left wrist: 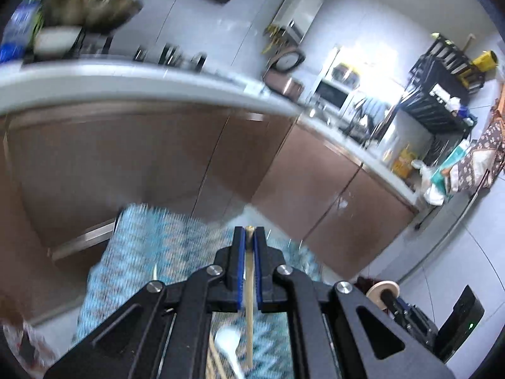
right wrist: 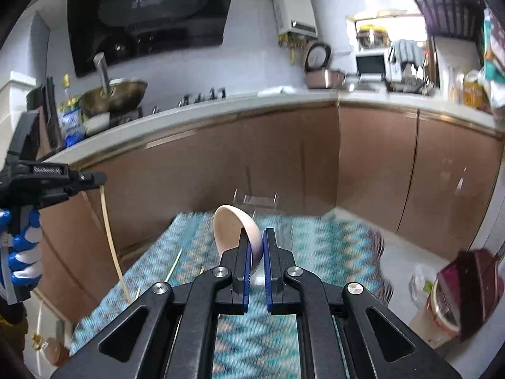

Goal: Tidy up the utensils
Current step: 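Lift the wooden spoon into the wire basket with the right tool while the left drops its chopstick in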

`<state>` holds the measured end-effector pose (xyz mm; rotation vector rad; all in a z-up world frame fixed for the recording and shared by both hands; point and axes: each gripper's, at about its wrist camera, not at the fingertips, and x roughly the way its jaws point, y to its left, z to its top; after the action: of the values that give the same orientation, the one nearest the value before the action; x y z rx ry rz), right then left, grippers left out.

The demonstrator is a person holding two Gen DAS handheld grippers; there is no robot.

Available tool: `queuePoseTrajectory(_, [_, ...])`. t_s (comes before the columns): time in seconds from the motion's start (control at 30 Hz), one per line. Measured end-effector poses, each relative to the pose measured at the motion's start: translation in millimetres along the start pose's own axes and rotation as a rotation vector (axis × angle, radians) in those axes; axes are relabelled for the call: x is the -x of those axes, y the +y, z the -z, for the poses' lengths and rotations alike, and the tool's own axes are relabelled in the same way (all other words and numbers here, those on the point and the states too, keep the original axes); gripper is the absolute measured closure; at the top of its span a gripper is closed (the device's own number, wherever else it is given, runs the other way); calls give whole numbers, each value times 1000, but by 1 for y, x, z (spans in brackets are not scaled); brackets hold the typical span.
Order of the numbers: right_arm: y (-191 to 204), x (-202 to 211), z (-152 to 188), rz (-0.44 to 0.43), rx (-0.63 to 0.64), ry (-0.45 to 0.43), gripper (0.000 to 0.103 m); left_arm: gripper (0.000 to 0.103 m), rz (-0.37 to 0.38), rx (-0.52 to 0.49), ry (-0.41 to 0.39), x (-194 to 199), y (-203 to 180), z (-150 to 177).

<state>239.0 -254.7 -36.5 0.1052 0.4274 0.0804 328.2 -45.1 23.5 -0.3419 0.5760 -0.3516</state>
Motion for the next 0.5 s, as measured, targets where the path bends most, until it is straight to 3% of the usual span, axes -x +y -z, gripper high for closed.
queuePoseTrajectory(0.27, [-4, -64, -38, 132, 37, -128, 96, 98, -29, -19, -143, -60, -39, -41])
queuePoseTrajectory(0.5, [-7, -116, -18, 230, 81, -154, 96, 98, -93, -50, -181, -124, -44, -13])
